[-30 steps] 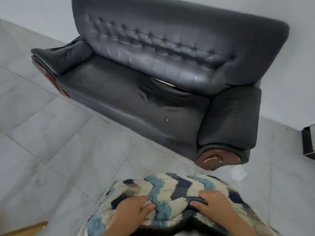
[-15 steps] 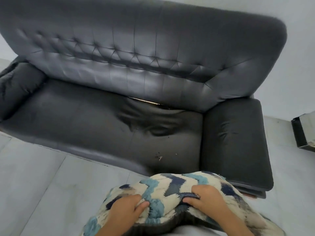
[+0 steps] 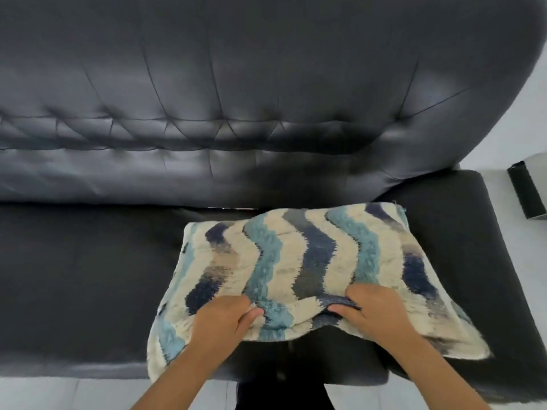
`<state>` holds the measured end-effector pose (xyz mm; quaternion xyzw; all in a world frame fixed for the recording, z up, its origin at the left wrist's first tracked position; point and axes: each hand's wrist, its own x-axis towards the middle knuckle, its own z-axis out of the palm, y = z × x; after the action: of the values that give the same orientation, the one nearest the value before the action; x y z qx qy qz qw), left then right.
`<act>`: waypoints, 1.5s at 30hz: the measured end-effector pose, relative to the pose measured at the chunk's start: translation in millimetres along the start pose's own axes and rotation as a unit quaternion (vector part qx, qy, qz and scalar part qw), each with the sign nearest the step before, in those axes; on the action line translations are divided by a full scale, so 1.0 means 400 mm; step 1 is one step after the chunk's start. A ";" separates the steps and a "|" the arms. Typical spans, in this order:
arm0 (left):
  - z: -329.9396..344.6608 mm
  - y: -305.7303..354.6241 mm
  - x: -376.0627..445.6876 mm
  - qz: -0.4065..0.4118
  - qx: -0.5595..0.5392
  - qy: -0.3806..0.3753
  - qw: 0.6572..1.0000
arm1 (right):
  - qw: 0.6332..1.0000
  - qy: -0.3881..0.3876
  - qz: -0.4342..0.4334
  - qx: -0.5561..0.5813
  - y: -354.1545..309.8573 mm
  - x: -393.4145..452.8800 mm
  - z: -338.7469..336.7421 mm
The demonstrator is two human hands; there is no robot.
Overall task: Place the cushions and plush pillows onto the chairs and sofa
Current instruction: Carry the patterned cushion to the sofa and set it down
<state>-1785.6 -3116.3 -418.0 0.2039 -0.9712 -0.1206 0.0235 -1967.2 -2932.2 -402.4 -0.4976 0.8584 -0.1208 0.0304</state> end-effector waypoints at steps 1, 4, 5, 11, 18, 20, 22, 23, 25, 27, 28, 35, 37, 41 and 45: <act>0.048 -0.024 0.010 0.000 0.006 -0.029 1.000 | 1.000 -0.019 0.003 0.017 0.003 -0.007 0.054; 0.207 -0.106 0.012 -0.010 0.007 -0.153 0.988 | 0.990 -0.133 0.045 0.032 -0.022 -0.031 0.227; 0.249 -0.127 0.006 -0.021 -0.012 -0.201 0.979 | 0.983 -0.170 0.048 0.055 -0.024 -0.042 0.293; 0.421 -0.250 0.029 -0.224 -0.038 -0.176 0.958 | 0.965 -0.117 0.229 0.046 0.037 -0.054 0.483; 0.523 -0.306 0.188 -0.378 -0.058 -0.300 0.874 | 0.823 -0.214 0.526 0.004 0.172 0.103 0.539; 0.554 -0.317 0.192 -0.364 -0.039 -0.267 0.892 | 0.832 -0.230 0.505 -0.022 0.177 0.125 0.565; 0.560 -0.323 0.200 -0.365 -0.069 -0.199 0.907 | 0.849 -0.217 0.482 -0.015 0.186 0.142 0.571; 0.555 -0.321 0.199 -0.370 -0.092 -0.168 0.909 | 0.857 -0.204 0.473 -0.002 0.191 0.143 0.563; 0.518 -0.304 0.194 -0.396 -0.140 -0.101 0.902 | 0.862 -0.172 0.475 0.051 0.206 0.145 0.527; 0.457 -0.274 0.203 -0.408 -0.180 -0.043 0.894 | 0.870 -0.110 0.471 0.097 0.216 0.162 0.456; 0.428 -0.260 0.208 -0.409 -0.193 -0.020 0.892 | 0.874 -0.078 0.466 0.112 0.218 0.171 0.417; 0.335 -0.240 0.320 -0.369 -0.222 0.086 0.899 | 0.900 0.061 0.408 0.138 0.253 0.258 0.269; 0.342 -0.251 0.363 -0.361 -0.218 0.111 0.900 | 0.899 0.072 0.404 0.152 0.273 0.274 0.281; 0.424 -0.280 0.421 -0.357 -0.165 -0.014 0.920 | 0.895 -0.021 0.416 0.160 0.304 0.314 0.390; 0.462 -0.284 0.428 -0.361 -0.099 -0.107 0.921 | 0.894 -0.209 0.397 -0.008 0.307 0.310 0.478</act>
<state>-1915.7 -3244.3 -625.4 0.5234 -0.8114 -0.2378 -0.1055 -2100.5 -3014.3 -608.4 -0.1292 0.9594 0.0148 0.2503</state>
